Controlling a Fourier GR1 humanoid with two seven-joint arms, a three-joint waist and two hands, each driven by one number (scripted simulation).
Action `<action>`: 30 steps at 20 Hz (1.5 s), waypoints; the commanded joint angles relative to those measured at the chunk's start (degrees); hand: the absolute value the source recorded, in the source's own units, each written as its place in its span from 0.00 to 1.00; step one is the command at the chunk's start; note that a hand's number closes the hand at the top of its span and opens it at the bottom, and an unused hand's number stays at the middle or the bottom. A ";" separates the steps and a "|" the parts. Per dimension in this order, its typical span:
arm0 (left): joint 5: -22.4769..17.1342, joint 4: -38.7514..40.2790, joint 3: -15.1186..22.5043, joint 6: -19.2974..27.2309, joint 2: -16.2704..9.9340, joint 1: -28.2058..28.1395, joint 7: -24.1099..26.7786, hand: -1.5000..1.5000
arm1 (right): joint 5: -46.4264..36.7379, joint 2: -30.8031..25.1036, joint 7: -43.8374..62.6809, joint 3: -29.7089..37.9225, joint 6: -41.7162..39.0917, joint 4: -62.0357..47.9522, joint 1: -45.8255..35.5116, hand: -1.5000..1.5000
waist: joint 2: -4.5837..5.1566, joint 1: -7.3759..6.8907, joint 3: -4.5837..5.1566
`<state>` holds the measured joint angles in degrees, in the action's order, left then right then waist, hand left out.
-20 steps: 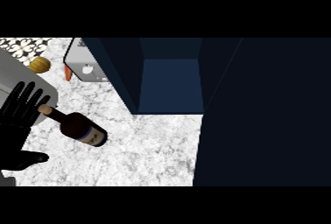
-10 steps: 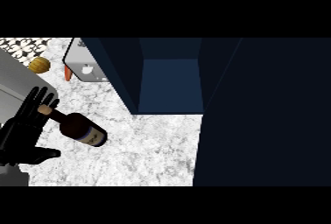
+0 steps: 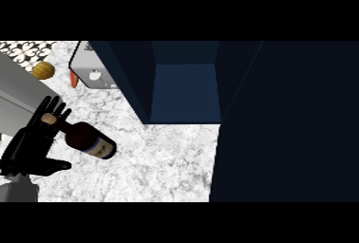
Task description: Pick up the wine, place it into the cabinet and close the cabinet
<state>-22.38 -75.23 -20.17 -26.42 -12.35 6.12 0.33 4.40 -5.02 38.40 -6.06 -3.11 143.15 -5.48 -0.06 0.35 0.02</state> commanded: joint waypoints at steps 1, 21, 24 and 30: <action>1.57 7.81 -0.52 -1.94 0.01 1.47 6.38 0.00 | 3.99 0.20 -0.02 1.02 -1.22 7.65 5.95 0.00 | 0.06 0.23 -0.01; 6.49 16.59 3.22 -1.31 0.91 3.41 13.35 0.00 | 2.86 0.46 2.40 -1.40 -1.49 10.16 4.74 0.00 | -0.04 0.06 -0.02; 8.75 22.29 3.94 -3.57 0.65 3.06 18.66 0.00 | 3.10 0.91 2.26 0.02 -0.44 7.84 2.33 0.00 | 0.06 0.16 0.01; 7.11 26.38 2.84 -2.17 0.81 8.98 19.45 0.00 | 0.78 1.07 4.52 -1.71 0.43 8.05 0.48 0.00 | 0.05 0.17 0.03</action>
<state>-14.86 -52.91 -16.64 -27.62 -10.97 12.43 17.26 4.14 -4.48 39.53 -6.17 -3.46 143.07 -6.59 -0.03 0.42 0.02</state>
